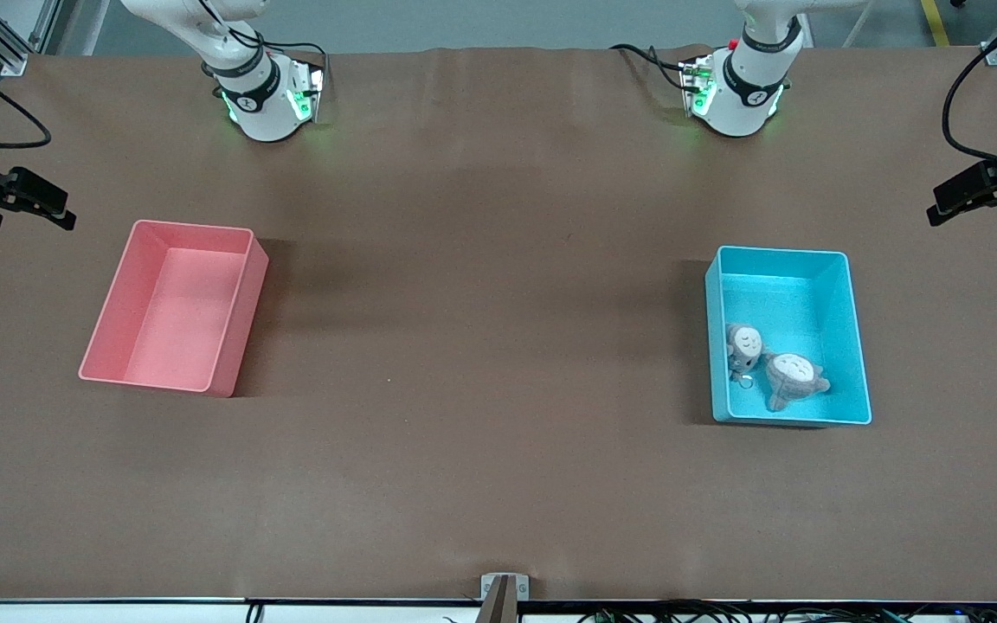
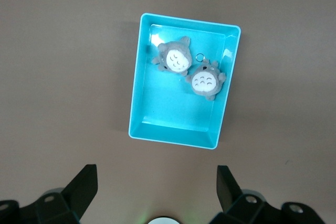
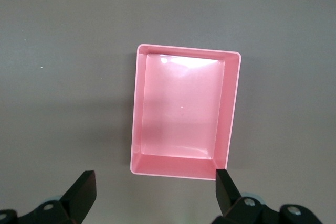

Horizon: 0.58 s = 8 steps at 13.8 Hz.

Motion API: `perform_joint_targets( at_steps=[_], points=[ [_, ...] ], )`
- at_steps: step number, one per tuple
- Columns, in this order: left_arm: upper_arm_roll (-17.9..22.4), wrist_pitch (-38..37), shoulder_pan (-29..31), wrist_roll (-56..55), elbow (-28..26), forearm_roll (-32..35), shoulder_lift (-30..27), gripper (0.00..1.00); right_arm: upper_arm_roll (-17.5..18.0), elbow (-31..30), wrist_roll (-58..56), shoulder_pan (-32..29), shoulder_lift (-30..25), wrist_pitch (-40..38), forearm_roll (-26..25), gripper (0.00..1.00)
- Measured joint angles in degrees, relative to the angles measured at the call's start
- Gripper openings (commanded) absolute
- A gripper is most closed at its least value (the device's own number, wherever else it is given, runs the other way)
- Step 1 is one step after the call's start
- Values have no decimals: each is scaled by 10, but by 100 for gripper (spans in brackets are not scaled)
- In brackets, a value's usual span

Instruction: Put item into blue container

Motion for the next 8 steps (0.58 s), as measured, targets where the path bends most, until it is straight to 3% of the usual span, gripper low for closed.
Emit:
perform_joint_targets(
  at_steps=[8],
  points=[
    [-4, 10, -5, 0, -10, 0, -9, 100, 1, 4, 0, 0, 0, -27, 0, 100]
  ],
)
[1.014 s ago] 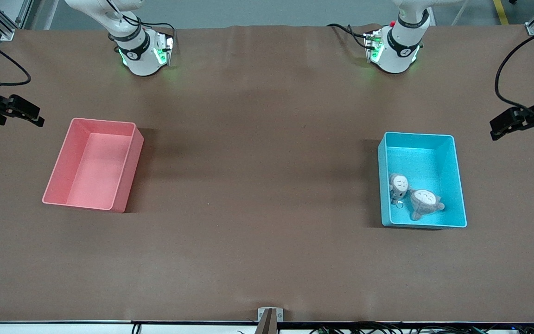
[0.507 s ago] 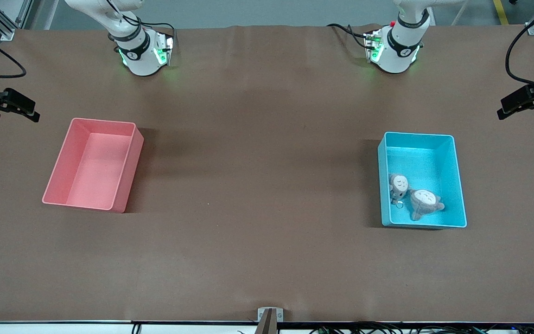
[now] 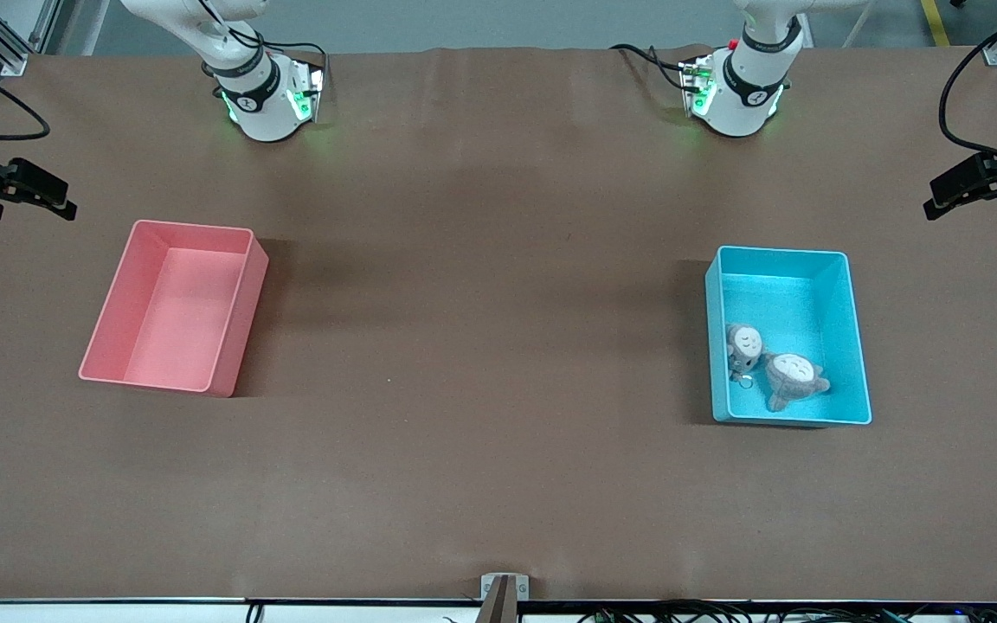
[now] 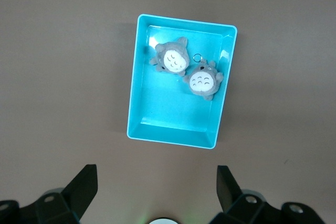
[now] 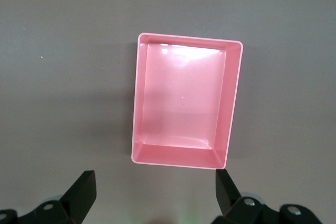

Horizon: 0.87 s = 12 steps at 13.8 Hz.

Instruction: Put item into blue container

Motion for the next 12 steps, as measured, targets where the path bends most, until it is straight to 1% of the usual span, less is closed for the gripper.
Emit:
perform_joint_targets(
  at_steps=[3, 12],
  points=[
    [-12, 2, 0, 0, -1, 0, 0, 100, 0, 0, 0, 0, -1, -3, 0, 100],
    [-27, 1, -1, 0, -6, 0, -4, 100, 2, 15, 0, 0, -4, -11, 0, 100]
  ],
)
